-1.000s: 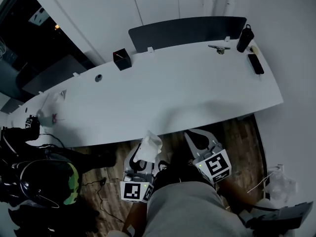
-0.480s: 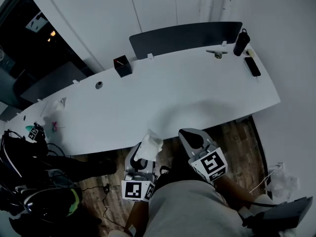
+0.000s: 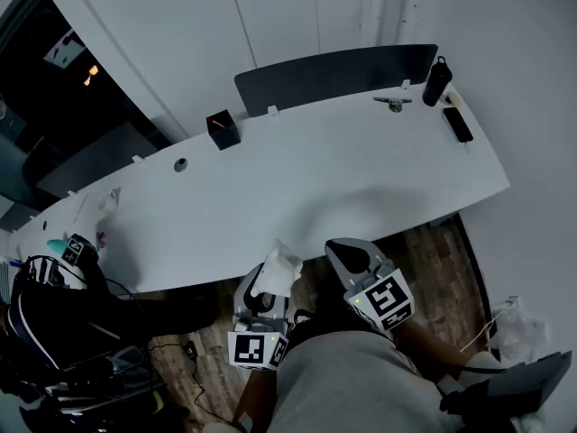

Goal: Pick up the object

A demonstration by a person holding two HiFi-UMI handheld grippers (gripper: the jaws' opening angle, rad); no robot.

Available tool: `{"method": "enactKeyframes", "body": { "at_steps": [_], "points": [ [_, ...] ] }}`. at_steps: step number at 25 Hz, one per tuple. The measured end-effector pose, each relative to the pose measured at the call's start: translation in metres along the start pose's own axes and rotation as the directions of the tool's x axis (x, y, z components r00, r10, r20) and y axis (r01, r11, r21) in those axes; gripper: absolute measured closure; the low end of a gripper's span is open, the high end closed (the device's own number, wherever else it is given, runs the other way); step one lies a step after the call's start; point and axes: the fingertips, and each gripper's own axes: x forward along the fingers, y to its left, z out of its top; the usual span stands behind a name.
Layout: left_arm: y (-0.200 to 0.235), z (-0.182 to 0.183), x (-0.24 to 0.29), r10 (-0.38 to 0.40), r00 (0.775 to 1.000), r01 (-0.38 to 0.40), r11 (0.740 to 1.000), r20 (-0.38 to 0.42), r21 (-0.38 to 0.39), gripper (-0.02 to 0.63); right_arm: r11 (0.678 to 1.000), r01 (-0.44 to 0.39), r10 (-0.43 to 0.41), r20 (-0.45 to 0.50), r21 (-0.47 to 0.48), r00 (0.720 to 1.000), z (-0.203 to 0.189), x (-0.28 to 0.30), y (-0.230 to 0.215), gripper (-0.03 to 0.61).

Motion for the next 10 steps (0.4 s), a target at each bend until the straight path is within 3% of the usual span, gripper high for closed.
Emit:
{"method": "enactKeyframes", "body": {
  "at_steps": [10],
  "points": [
    [0.0025, -0.0007, 0.0036, 0.006, 1.0, -0.006, 1.0, -0.004, -0.012, 0.472, 1.0, -0.01, 0.01, -0.031, 0.001, 0.999, -0.0033, 0.004, -0.0014, 0.577]
  ]
}}
